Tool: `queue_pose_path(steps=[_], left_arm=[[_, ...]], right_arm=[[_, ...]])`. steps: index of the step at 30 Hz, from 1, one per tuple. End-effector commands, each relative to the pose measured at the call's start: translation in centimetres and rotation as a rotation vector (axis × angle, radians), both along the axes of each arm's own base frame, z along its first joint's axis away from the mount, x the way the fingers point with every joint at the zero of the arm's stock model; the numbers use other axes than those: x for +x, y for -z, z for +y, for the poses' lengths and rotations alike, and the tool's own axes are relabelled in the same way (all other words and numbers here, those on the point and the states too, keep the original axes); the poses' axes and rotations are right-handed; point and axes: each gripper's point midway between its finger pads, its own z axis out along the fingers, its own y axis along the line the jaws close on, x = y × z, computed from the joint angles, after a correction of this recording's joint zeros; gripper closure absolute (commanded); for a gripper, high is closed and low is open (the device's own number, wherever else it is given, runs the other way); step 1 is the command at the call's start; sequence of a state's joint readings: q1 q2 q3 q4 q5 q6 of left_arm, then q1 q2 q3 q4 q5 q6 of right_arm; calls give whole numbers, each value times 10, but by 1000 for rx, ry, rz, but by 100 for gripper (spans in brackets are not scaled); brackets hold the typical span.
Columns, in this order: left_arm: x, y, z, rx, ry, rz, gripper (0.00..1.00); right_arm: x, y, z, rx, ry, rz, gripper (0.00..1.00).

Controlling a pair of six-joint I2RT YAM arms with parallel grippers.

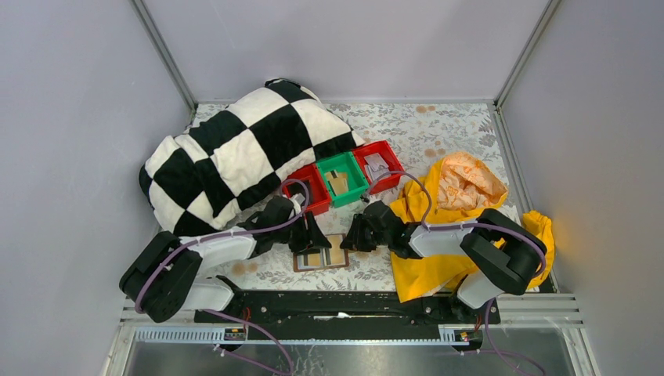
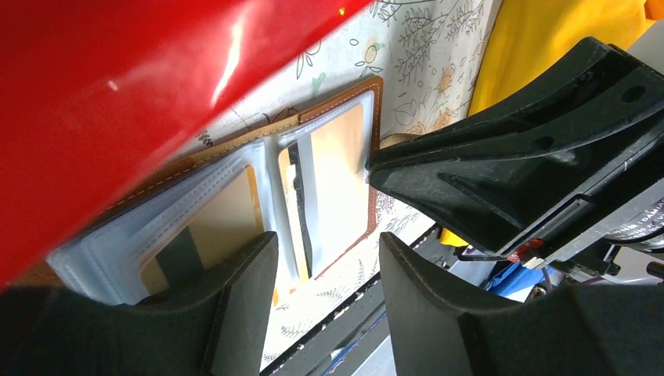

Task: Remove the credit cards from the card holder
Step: Remove the credit card from the card holder.

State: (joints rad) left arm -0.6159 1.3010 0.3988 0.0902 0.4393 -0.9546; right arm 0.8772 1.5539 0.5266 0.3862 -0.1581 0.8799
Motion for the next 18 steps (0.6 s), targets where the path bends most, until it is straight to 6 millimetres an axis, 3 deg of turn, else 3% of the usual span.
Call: queue_pose_path(steps=[1, 18], left_arm=[[-3, 16, 16, 114, 3, 15, 44], [-7, 41, 21, 150, -30, 28, 50]], right_arm=[[-16, 31, -22, -113, 5, 59, 79], [-14, 25, -20, -96, 12, 49, 79]])
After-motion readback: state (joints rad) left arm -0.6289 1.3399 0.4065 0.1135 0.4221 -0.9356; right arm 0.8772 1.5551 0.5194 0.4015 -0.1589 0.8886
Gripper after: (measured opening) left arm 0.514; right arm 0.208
